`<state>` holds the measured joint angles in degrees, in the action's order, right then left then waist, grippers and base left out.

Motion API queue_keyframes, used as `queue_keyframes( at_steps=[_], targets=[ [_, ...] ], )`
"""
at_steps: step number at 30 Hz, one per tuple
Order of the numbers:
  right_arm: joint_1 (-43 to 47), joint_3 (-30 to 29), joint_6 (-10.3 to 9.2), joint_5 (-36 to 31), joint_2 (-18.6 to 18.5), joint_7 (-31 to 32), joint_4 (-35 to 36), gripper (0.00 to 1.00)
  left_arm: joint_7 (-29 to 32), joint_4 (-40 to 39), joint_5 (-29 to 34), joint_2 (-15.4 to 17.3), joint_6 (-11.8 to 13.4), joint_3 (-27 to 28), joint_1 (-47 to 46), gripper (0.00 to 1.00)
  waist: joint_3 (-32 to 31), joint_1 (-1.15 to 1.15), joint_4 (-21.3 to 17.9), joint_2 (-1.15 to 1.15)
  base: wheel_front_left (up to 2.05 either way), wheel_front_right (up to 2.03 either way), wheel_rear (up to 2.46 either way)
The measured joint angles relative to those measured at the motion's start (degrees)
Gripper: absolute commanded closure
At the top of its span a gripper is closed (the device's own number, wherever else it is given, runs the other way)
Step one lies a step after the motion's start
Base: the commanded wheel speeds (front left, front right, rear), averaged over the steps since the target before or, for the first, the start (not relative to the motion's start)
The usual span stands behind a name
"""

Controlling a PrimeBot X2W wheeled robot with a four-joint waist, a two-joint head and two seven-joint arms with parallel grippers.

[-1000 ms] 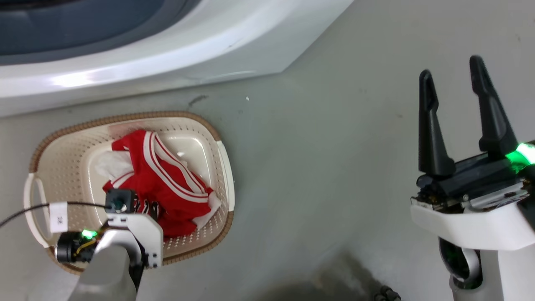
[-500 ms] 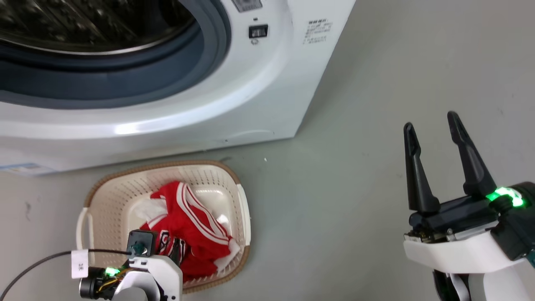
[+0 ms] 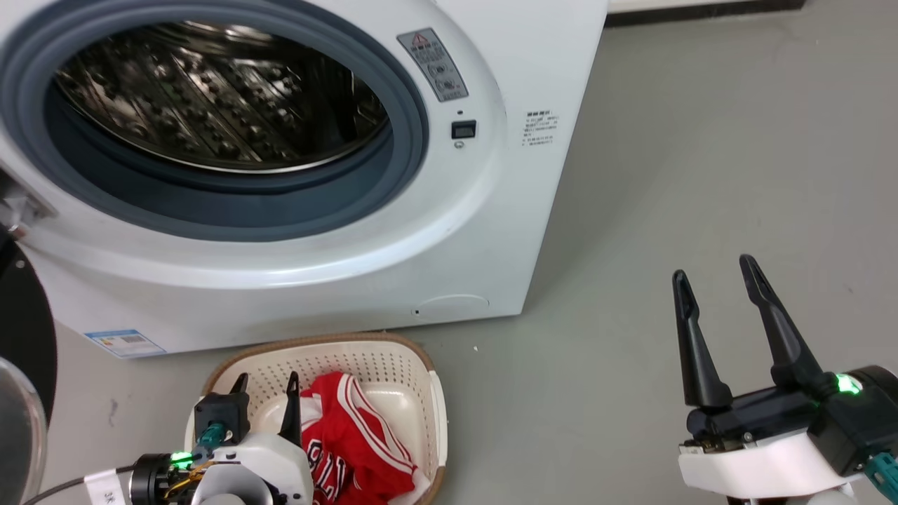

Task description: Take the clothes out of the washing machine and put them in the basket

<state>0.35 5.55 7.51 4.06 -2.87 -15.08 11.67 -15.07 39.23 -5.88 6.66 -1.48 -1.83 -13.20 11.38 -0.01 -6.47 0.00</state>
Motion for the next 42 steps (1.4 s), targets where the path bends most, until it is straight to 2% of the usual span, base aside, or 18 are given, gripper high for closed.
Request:
queue_keyframes(
  at_steps=[14,22,42],
  targets=[
    [4.9,-1.7,0.0,0.0,0.0,0.0,-0.7,0.0,0.0,-24.8,2.2,-2.6,2.8,3.7,10.9,0.0,-7.5,0.0,2.1,0.0,0.0,0.0,0.0],
    [6.9,-2.9,0.0,0.5,0.0,0.0,-1.6,0.0,0.0,-34.0,3.2,-3.5,4.8,3.0,16.4,0.0,-10.0,0.0,2.5,0.0,0.0,0.0,0.0],
    [8.8,-4.7,0.0,1.0,0.0,0.0,-4.9,0.0,0.0,-36.3,2.2,-3.7,7.6,0.6,20.4,0.0,-11.8,0.01,3.0,0.0,0.0,0.0,0.0]
  ],
)
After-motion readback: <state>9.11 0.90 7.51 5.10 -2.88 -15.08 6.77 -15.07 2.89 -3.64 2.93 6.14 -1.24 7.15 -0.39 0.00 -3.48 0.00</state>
